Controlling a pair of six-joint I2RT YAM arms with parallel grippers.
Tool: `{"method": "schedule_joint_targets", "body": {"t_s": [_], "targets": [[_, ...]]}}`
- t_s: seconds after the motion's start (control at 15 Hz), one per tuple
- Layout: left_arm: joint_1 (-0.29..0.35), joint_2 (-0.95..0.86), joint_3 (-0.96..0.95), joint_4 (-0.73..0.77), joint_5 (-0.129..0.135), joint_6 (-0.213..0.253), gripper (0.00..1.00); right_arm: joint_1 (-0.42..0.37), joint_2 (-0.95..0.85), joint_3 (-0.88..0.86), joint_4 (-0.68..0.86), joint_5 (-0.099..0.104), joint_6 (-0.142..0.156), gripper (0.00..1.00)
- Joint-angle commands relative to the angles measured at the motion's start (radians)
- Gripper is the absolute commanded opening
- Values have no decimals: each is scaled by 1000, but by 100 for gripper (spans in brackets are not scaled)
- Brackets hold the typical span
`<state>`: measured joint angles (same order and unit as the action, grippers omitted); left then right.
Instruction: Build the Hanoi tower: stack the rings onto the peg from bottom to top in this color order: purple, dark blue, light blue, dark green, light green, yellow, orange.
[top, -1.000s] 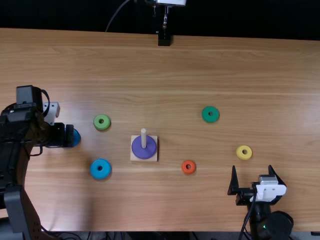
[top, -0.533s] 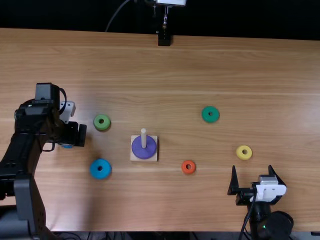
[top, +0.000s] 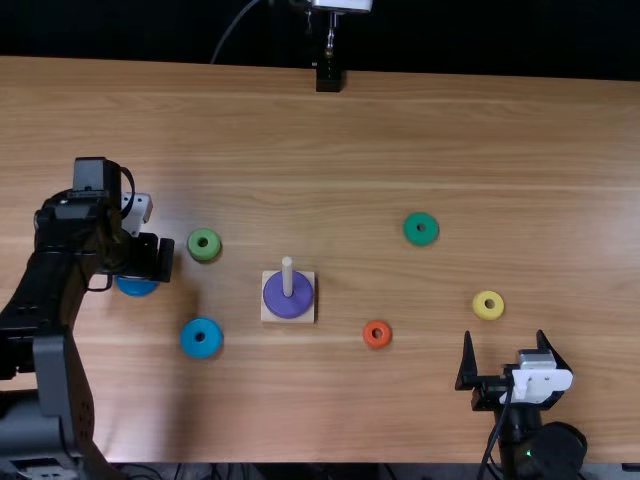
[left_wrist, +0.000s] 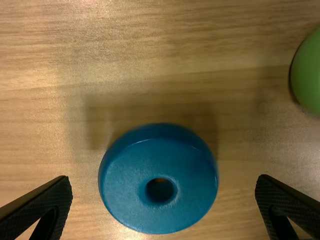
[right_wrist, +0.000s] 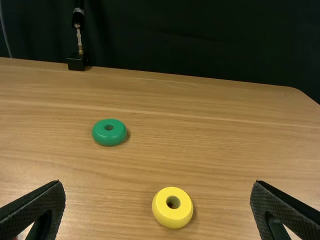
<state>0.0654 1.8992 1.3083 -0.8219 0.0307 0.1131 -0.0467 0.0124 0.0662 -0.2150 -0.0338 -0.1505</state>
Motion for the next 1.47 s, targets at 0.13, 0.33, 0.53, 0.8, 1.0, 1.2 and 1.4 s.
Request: {"method": "schedule_joint_targets", "body": {"t_s": [0.13, 0.33, 0.53, 0.8, 1.0, 1.2, 1.4], "targets": [[-4, 60, 37, 8, 6, 18, 100, -8, -12, -51, -75, -10, 0, 100], [-3, 64, 37, 8, 6, 21, 100, -8, -12, -51, -75, -10, 0, 100], [-3, 66, 32, 6, 10, 23, 100, -8, -12, -51, -75, -10, 0, 100], [1, 86, 26, 1, 12, 25, 100, -8, -12, -51, -75, -10, 0, 100], [2, 86, 25, -8, 13, 25, 100, -8, -12, -51, -75, -10, 0, 100], [4, 86, 25, -12, 19, 25, 100, -8, -12, -51, -75, -10, 0, 100], [7, 84, 17, -16, 23, 27, 66, -8, -12, -51, -75, -10, 0, 100]]}}
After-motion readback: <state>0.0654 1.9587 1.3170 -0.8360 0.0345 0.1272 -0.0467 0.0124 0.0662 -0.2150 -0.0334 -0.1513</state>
